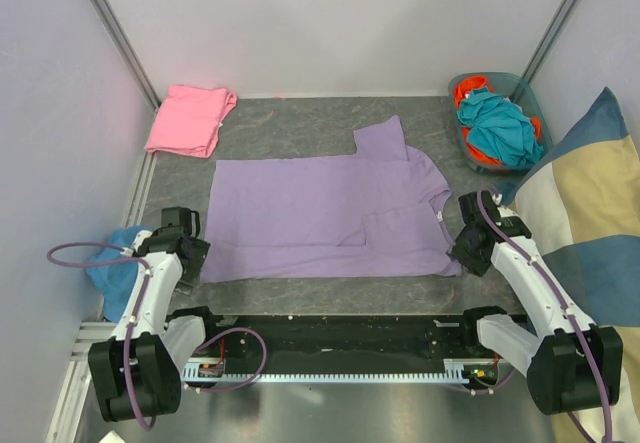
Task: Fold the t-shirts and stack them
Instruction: Fold the flattened tshirt in 1/3 of the way, then grap the side of the flattened tshirt furthest away from the robot with both arms
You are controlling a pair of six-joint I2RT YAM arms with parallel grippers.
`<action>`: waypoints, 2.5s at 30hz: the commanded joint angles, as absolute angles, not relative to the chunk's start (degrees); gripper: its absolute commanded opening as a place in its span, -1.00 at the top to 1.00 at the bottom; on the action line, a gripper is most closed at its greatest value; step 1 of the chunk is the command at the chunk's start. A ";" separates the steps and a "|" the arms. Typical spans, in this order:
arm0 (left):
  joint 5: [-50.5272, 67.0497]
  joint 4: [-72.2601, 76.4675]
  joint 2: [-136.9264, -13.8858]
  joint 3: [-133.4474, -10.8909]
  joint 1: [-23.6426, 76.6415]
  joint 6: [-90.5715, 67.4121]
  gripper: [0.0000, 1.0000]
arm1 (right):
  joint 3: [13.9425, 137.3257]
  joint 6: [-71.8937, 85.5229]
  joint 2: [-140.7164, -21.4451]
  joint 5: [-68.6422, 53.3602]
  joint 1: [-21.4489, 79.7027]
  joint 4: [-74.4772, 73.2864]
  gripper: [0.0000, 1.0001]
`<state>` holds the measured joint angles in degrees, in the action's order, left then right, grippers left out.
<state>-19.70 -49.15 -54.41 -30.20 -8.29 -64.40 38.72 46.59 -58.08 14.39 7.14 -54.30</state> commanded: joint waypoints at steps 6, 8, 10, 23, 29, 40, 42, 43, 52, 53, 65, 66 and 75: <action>-20.30 -52.91 -49.22 -42.44 -8.61 -63.11 -1.00 | 48.86 43.77 -57.57 18.01 6.77 -54.94 -0.49; -20.39 -51.60 -49.74 -44.46 -8.70 -62.14 -1.00 | 50.44 42.02 -58.01 18.02 6.77 -51.79 -0.52; -20.48 -50.11 -50.71 -45.35 -8.70 -60.30 -1.00 | 51.41 39.73 -59.14 18.80 6.77 -49.84 -0.59; -13.11 -29.37 -63.54 -50.36 -8.61 -46.77 -0.98 | 58.35 28.48 -71.88 12.76 6.86 -28.67 -0.66; -5.19 -19.70 -75.29 -56.06 -8.35 -41.05 -0.97 | 66.68 26.81 -85.58 9.06 6.94 -23.39 -0.68; 2.01 -13.62 -90.79 -67.14 -7.65 -34.72 -0.94 | 101.46 17.50 -120.30 -3.24 6.94 -21.17 -0.68; 2.28 -13.45 -91.14 -66.80 -7.47 -34.45 -0.93 | 106.24 15.83 -126.35 -4.48 6.86 -22.15 -0.68; 2.29 -13.53 -91.06 -66.36 -7.38 -34.37 -0.93 | 110.35 14.25 -128.30 -5.79 6.86 -22.50 -0.68; 2.55 -13.54 -90.44 -65.22 -7.21 -33.05 -0.93 | 126.37 14.68 -143.69 -11.33 6.15 -24.87 -0.64; 2.72 -13.54 -90.35 -65.21 -7.21 -32.96 -0.93 | 127.08 14.85 -144.83 -11.42 6.15 -24.87 -0.64; 2.72 -13.71 -90.53 -63.46 -7.21 -33.31 -0.92 | 130.34 16.61 -149.14 -13.88 4.84 -24.35 -0.47; 2.64 -13.71 -90.44 -63.46 -7.21 -33.40 -0.92 | 130.86 17.13 -149.41 -14.32 4.83 -24.35 -0.47; 1.94 -14.06 -90.79 -63.46 -7.21 -33.31 -0.92 | 135.87 20.56 -153.63 -15.20 3.78 -23.29 -0.44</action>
<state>2.04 -15.31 -91.13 -63.64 -7.38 -35.33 132.68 18.28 -150.10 -13.87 4.60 -23.83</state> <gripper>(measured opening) 0.960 0.732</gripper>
